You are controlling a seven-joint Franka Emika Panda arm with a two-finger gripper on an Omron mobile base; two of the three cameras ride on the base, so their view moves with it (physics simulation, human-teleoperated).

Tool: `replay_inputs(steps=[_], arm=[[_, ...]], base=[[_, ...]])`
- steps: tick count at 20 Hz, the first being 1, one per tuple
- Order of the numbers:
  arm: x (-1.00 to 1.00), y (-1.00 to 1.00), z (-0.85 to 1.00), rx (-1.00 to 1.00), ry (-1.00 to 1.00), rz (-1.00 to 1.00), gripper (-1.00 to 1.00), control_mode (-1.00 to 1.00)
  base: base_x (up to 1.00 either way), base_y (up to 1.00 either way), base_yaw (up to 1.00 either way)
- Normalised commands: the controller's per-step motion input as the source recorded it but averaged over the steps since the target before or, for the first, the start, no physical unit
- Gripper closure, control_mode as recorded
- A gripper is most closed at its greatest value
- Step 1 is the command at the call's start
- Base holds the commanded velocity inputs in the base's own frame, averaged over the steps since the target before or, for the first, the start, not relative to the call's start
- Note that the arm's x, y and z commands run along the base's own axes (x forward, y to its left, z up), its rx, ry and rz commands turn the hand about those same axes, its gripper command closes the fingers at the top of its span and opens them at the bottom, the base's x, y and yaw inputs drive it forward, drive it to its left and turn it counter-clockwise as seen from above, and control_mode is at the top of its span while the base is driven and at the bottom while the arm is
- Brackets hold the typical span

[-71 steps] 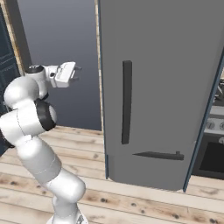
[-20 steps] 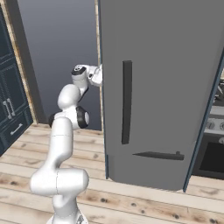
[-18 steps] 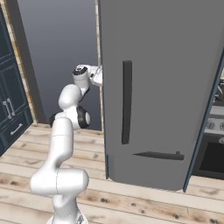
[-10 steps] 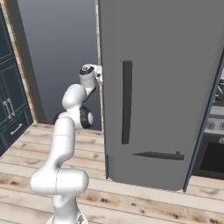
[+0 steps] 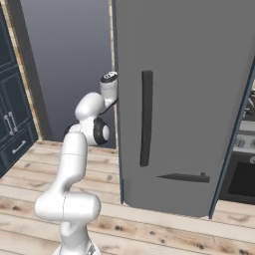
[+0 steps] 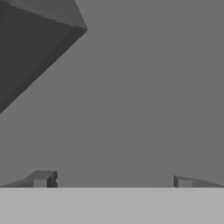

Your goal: Retrieve the fish from the fridge and place it on the saucepan with marinade on the stove.

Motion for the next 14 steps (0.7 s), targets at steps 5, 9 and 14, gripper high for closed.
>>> replay_inputs(steps=[5,9,14], arm=[[-1.00,-0.59,0.00,0.00,0.00,-0.03,-1.00,-1.00],[-1.00,-0.63,0.00,0.00,0.00,-0.03,-1.00,-1.00],[-1.00,-0.74,0.00,0.00,0.00,0.00,-1.00,-1.00]], base=[[0.00,0.00,0.00],[0.00,0.00,0.00],[0.00,0.00,0.00]])
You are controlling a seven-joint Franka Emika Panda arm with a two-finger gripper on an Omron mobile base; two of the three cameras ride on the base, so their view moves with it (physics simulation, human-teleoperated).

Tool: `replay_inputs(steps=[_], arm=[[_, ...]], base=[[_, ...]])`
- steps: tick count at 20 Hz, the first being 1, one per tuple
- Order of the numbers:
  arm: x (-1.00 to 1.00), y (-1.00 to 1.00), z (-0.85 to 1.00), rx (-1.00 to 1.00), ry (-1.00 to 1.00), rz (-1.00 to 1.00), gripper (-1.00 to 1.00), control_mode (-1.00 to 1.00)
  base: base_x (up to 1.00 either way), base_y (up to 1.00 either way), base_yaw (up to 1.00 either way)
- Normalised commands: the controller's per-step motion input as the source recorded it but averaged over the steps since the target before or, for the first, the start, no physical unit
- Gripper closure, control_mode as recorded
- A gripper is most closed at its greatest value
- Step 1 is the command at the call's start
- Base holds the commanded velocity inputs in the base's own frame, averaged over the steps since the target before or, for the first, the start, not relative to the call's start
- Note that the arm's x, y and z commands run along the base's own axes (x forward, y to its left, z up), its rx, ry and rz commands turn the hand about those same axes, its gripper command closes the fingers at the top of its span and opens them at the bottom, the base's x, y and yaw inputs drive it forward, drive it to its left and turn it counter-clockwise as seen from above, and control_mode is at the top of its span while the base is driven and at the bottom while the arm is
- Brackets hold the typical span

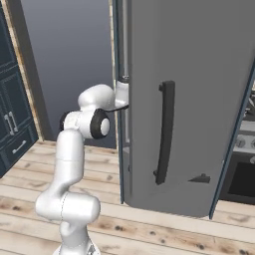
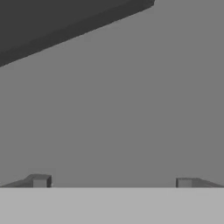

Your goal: Retrieve the fish from the fridge and place it on the saucepan with marinade on the stove.

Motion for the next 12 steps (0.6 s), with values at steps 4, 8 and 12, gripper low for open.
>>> replay_inputs(steps=[4,8,12], arm=[[-0.99,-0.78,0.00,0.00,0.00,0.00,-1.00,-1.00],[-0.87,-0.77,0.00,0.00,0.00,0.00,-1.00,-1.00],[-0.67,-0.69,0.00,0.00,0.00,0.02,-1.00,-1.00]], base=[[0.00,0.00,0.00],[0.00,0.00,0.00],[0.00,0.00,0.00]])
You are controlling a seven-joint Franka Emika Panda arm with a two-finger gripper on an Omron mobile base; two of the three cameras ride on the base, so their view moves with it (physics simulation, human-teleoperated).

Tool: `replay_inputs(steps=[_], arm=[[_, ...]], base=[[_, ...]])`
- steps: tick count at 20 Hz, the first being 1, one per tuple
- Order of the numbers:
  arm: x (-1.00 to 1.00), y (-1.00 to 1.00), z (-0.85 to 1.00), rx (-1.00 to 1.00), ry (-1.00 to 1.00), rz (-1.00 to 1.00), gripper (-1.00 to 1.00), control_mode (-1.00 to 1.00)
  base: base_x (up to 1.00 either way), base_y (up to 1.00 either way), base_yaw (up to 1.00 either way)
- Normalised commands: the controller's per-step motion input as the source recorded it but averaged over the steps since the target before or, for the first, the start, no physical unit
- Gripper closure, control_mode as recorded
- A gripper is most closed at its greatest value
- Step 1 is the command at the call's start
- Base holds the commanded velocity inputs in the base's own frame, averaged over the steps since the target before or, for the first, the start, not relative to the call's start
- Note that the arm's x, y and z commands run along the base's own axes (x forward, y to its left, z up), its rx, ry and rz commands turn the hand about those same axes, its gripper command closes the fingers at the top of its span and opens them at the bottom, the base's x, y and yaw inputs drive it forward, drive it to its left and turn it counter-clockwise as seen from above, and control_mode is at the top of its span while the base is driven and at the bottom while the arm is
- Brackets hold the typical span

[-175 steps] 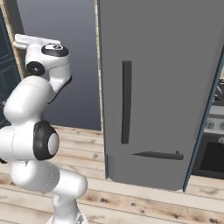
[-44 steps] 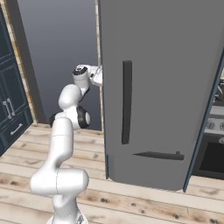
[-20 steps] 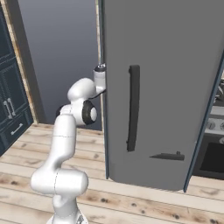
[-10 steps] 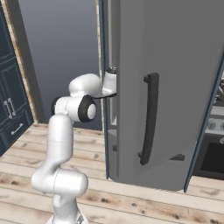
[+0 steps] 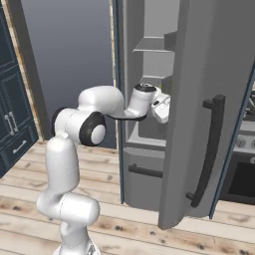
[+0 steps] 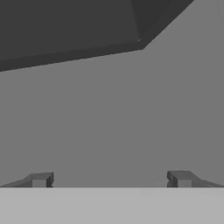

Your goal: Retrieve the fish from the fridge and place it on the saucepan with marinade on the stove.

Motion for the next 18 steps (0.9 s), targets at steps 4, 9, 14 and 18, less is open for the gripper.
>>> replay_inputs(steps=[4,9,14,18], arm=[[-0.49,-0.55,0.00,0.00,0.00,0.08,-1.00,-1.00],[-0.37,-0.48,0.00,0.00,0.00,0.10,-1.00,-1.00],[-0.25,-0.40,0.00,0.00,0.00,0.10,-1.00,-1.00],[-0.16,-0.32,0.00,0.00,0.00,0.12,-1.00,-1.00]], base=[[0.00,0.00,0.00],[0.00,0.00,0.00],[0.00,0.00,0.00],[0.00,0.00,0.00]])
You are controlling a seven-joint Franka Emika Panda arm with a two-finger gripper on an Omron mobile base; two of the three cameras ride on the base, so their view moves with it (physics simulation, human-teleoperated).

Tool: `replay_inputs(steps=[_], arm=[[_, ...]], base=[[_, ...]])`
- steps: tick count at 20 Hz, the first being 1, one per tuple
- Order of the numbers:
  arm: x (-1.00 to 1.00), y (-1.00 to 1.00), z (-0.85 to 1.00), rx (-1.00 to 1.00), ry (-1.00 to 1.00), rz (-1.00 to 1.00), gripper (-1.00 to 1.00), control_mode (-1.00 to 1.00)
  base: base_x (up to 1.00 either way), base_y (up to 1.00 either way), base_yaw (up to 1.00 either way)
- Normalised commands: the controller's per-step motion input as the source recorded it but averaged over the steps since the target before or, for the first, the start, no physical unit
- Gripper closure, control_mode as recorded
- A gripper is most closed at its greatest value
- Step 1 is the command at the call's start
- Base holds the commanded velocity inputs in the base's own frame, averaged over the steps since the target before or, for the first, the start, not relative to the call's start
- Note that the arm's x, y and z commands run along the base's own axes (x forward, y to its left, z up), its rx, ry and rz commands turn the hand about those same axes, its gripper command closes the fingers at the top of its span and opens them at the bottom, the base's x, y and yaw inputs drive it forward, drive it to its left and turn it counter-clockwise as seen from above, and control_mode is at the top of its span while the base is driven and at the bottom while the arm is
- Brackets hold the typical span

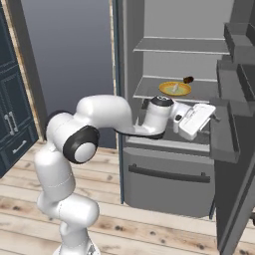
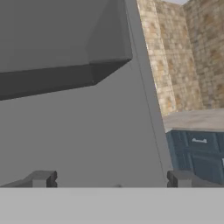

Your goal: Retrieve the fish from the fridge and place it on the saucepan with marinade on the stove.

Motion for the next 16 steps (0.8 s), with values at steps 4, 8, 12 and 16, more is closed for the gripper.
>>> replay_inputs(steps=[4,8,12,16], arm=[[-0.12,-0.15,0.00,0.00,0.00,0.12,-1.00,-1.00],[-0.06,0.01,0.00,0.00,0.02,0.02,-1.00,-1.00],[-0.23,0.06,0.00,0.00,0.00,0.00,-1.00,-1.00],[-0.33,0.24,0.13,0.00,0.00,0.07,-1.00,-1.00]], base=[[0.00,0.00,0.00],[0.00,0.00,0.00],[0.00,0.00,0.00],[0.00,0.00,0.00]])
